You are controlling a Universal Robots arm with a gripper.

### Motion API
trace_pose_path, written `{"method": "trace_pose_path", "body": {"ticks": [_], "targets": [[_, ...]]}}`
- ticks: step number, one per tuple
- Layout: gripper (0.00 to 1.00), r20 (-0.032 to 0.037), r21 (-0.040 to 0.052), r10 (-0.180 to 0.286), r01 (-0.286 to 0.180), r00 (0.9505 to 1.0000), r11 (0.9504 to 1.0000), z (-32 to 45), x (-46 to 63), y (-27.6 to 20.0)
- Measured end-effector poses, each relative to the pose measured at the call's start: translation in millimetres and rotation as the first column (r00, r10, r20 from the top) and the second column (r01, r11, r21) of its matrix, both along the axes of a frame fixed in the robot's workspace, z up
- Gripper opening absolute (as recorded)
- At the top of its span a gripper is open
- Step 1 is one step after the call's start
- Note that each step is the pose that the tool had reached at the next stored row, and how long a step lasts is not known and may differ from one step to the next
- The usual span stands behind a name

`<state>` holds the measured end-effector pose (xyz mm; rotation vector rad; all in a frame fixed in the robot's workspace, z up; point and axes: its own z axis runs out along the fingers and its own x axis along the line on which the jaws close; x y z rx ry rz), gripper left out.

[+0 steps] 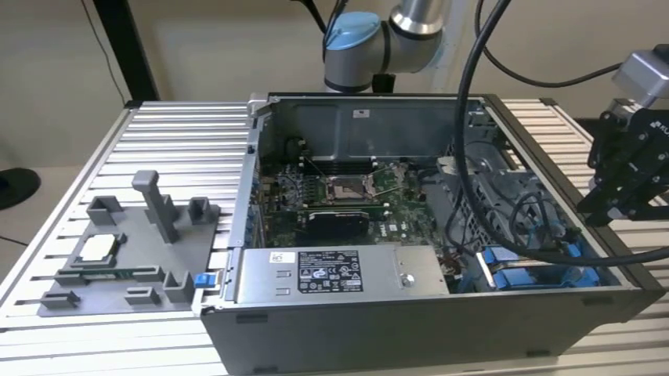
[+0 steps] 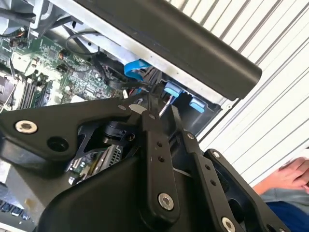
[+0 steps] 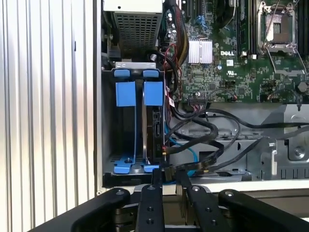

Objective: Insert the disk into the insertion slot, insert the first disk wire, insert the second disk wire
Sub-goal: 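Insert the second disk wire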

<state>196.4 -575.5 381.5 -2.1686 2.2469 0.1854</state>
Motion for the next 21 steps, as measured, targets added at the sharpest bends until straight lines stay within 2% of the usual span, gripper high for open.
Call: {"method": "trace_pose_path", "body": {"ticks": [8, 21], "targets": [[0.00, -0.0007, 0.0001, 0.000, 0.000, 1.0000, 1.0000, -0.1, 4.5, 0.0], [0.00, -0.0007, 0.0001, 0.000, 0.000, 1.0000, 1.0000, 0.0, 5.8, 0.0]]}}
